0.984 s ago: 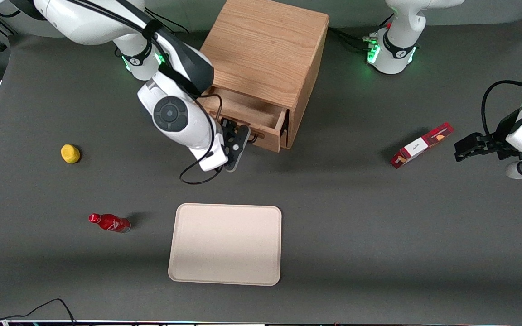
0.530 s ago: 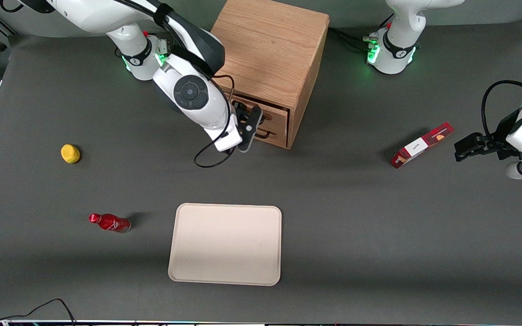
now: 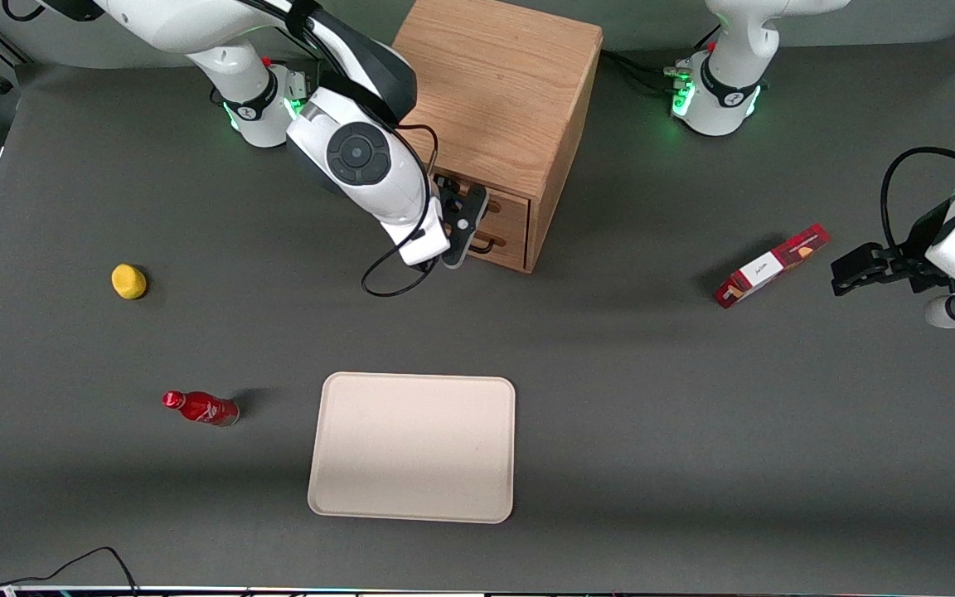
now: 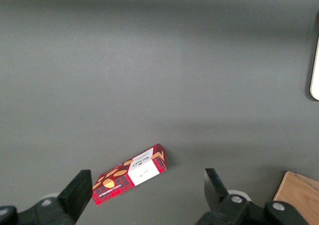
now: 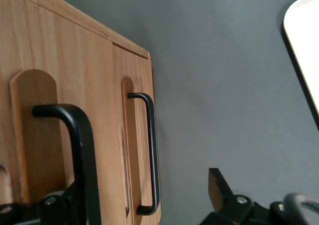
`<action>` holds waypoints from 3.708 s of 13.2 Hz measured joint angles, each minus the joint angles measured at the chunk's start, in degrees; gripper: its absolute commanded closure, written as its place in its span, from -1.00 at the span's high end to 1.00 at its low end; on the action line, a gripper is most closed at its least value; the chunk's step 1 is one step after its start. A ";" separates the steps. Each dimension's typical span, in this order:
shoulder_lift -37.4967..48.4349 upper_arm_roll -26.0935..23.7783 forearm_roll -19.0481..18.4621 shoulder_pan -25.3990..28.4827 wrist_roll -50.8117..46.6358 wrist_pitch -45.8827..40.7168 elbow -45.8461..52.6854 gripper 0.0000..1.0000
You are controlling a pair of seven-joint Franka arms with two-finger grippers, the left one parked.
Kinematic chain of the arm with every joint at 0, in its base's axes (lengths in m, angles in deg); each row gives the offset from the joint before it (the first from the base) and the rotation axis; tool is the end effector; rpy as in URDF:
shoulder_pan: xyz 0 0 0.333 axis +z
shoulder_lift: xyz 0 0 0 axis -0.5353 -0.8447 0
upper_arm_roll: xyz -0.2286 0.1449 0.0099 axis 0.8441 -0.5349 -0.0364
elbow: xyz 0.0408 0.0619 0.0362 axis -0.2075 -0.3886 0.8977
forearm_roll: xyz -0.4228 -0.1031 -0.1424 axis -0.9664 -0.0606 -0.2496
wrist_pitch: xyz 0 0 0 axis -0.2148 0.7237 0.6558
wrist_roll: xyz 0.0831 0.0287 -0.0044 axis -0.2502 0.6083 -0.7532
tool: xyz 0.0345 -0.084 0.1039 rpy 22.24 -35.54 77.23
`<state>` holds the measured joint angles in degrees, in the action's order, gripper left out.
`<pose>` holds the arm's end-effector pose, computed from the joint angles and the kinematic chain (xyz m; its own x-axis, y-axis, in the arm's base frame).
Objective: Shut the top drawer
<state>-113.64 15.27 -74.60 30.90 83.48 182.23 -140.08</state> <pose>0.4784 0.4785 0.2818 0.4406 0.8970 0.0346 0.8729 -0.4191 -0.2499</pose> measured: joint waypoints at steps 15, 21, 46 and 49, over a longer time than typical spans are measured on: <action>0.58 -1.15 8.92 -3.14 -0.67 -14.24 10.25 1.00; 15.01 3.28 8.87 -3.65 -13.31 -16.86 14.92 1.00; 42.97 50.49 7.99 5.68 -38.41 -27.15 -4.40 1.00; 42.21 50.54 7.43 5.65 -38.35 -26.38 -4.21 1.00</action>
<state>-71.43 65.81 -67.16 36.55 45.13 155.84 -144.29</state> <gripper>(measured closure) 0.000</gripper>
